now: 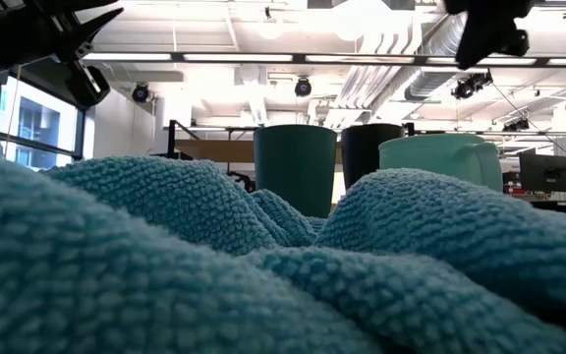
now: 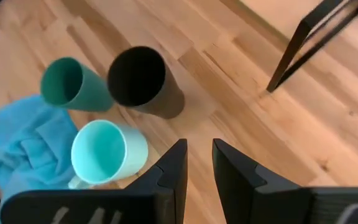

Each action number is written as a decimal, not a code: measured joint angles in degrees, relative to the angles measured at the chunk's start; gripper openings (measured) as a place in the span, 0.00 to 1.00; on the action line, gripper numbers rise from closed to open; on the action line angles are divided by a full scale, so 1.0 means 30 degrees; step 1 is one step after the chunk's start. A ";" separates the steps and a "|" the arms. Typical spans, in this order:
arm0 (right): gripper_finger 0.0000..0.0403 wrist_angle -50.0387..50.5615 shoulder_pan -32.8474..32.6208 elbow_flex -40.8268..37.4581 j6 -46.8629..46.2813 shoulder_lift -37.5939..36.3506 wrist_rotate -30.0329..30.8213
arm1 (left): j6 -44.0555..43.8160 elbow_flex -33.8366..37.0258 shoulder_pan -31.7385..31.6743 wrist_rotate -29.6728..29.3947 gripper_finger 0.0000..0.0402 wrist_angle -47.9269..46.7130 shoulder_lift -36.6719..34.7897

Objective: Stack small to large cups/mugs on shelf
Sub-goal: Put the black cup on the shelf

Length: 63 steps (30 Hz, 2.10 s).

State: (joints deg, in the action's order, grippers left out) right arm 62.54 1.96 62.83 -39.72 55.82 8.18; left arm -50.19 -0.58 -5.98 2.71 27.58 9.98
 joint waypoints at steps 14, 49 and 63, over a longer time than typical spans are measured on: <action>0.17 -0.5301 0.0015 0.0000 -0.4822 0.5160 -0.1057 | -0.0016 0.0000 0.0000 0.0460 0.08 -0.0866 0.0002; 0.36 -0.5075 0.2011 0.0033 -0.6852 0.5997 -0.4758 | -0.0023 0.0000 0.0000 0.0237 0.08 -0.2632 0.0000; 0.34 -0.5064 0.2011 0.0036 -0.7763 0.8210 -0.5236 | -0.0187 0.0007 0.0000 0.0224 0.08 -0.2707 0.0000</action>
State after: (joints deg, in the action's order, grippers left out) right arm 47.35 7.99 62.94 -63.01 80.45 -7.53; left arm -50.75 -0.56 -5.98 3.38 19.46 9.98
